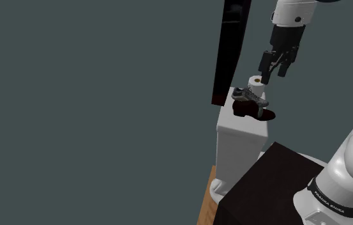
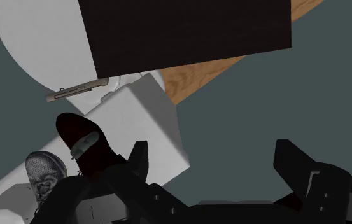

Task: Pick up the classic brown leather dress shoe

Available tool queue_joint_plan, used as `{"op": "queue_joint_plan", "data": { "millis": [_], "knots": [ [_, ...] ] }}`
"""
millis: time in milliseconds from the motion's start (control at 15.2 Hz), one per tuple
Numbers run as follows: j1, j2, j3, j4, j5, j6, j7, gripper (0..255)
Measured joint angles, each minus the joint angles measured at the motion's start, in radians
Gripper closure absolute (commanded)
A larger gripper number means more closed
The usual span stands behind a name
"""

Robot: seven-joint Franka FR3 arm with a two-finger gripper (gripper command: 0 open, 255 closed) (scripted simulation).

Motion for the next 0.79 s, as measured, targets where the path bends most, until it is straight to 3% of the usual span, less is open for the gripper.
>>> {"op": "queue_joint_plan", "data": {
  "millis": [264, 792],
  "knots": [
    [-0.004, 0.016, -0.046, -0.03, -0.037, 0.038, -0.074, 0],
    [-0.013, 0.159, -0.207, -0.086, -0.161, 0.216, -0.335, 0]
  ]
}}
